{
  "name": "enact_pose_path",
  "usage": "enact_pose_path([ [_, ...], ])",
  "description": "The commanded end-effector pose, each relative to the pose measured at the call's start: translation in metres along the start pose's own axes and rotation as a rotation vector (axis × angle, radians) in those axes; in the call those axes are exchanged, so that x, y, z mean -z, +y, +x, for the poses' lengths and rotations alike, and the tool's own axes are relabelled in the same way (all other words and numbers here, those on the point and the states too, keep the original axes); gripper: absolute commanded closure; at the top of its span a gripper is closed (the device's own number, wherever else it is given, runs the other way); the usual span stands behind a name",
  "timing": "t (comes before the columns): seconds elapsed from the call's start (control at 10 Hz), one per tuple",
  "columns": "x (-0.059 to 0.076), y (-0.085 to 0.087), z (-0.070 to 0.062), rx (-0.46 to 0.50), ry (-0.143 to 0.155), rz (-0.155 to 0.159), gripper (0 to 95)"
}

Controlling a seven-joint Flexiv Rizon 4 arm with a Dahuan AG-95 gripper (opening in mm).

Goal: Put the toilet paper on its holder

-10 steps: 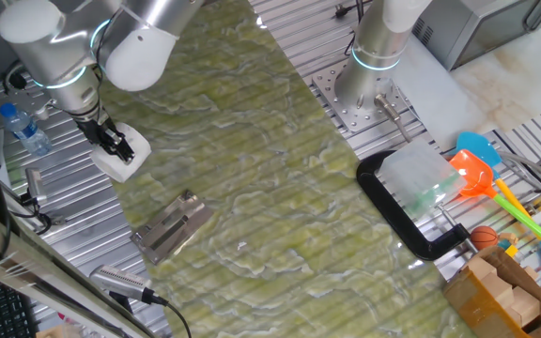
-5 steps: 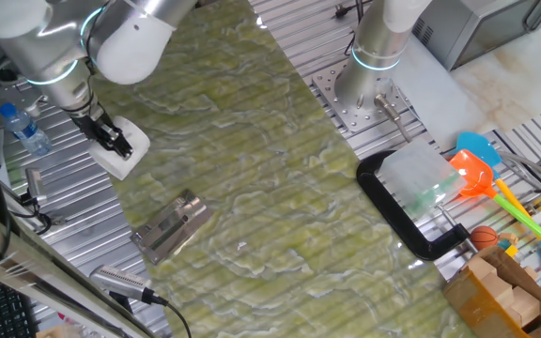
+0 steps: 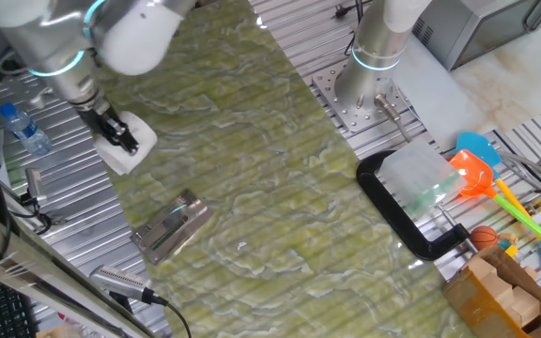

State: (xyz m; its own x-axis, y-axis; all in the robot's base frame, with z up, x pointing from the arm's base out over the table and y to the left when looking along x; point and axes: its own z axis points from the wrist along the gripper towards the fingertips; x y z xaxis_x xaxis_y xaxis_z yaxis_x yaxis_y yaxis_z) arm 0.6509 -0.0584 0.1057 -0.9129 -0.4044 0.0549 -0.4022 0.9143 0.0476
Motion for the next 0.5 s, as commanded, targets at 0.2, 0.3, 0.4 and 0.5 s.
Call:
enact_pose_path([
  [0.2, 0.003, 0.025, 0.002, -0.027, 0.016, 0.017, 95.0],
  [0.3, 0.008, 0.034, 0.005, -0.027, 0.021, 0.023, 95.0],
  [0.4, 0.011, 0.038, 0.007, -0.033, 0.024, 0.025, 95.0],
  [0.5, 0.011, 0.044, 0.010, -0.041, 0.029, 0.027, 95.0],
])
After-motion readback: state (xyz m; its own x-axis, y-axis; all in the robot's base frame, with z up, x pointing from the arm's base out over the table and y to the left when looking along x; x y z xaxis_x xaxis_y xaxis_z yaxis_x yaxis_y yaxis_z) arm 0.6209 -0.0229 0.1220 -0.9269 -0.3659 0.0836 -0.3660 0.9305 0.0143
